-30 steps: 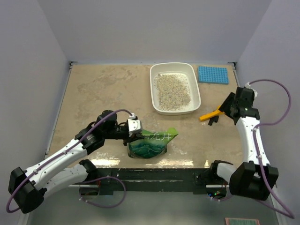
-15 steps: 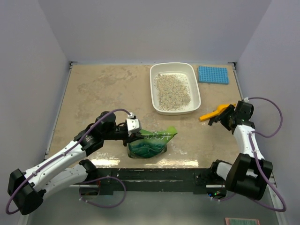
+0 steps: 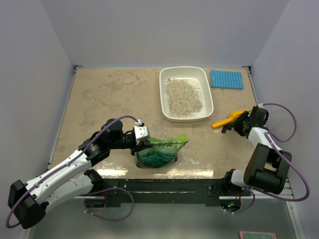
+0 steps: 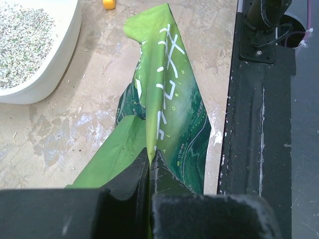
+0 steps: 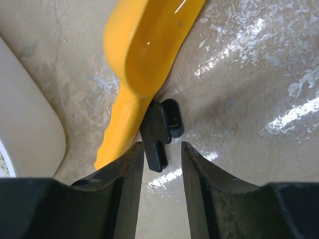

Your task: Fill the litter box with clean litter

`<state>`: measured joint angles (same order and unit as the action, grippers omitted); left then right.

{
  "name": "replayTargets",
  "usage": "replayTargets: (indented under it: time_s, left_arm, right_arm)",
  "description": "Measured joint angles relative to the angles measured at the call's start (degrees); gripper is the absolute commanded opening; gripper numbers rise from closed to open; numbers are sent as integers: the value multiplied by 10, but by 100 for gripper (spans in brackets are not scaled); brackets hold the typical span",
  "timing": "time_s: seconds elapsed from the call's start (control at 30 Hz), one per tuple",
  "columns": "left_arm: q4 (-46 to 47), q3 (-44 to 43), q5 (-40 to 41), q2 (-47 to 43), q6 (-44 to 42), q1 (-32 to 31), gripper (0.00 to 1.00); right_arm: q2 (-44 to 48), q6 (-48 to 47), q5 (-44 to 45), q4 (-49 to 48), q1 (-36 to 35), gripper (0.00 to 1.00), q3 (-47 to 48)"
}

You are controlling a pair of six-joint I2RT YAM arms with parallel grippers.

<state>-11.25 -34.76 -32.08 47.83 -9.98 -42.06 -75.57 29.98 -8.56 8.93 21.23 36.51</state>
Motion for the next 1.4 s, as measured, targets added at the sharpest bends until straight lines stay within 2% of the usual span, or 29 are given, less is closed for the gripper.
replayTargets:
  time_s: [0.27,0.47,0.77,0.83,0.87,1.03,1.2,1.33,1.4]
  left_arm:
    - [2,0,5,3,0,0,0]
    - [7,0,7,9,0,0,0]
    - [11,0,8,15,0,0,0]
    - [12,0,8,15,0,0,0]
    - [12,0,8,16,0,0,0]
    - [13,0,8,17,0,0,0]
    - [14,0,9,17,0,0,0]
    - [14,0,12,16,0,0,14]
    - [14,0,14,14,0,0,18]
  right_arm:
    - [-39,0,0,-38,2,40,0]
    - [-61,-1,-2,-58,2,32,0]
    - [-92,-2,-25,-101,2,28,-1]
    - [-99,-1,-32,-108,2,21,-4]
    - [-99,-1,-35,-112,2,2,-4]
    - [-95,1,-60,-136,2,0,-5]
    - [-79,-2,-55,-118,3,0,-6]
    - [-31,-13,-45,-60,3,0,-7]
    - [-1,-13,-45,-36,1,0,-8]
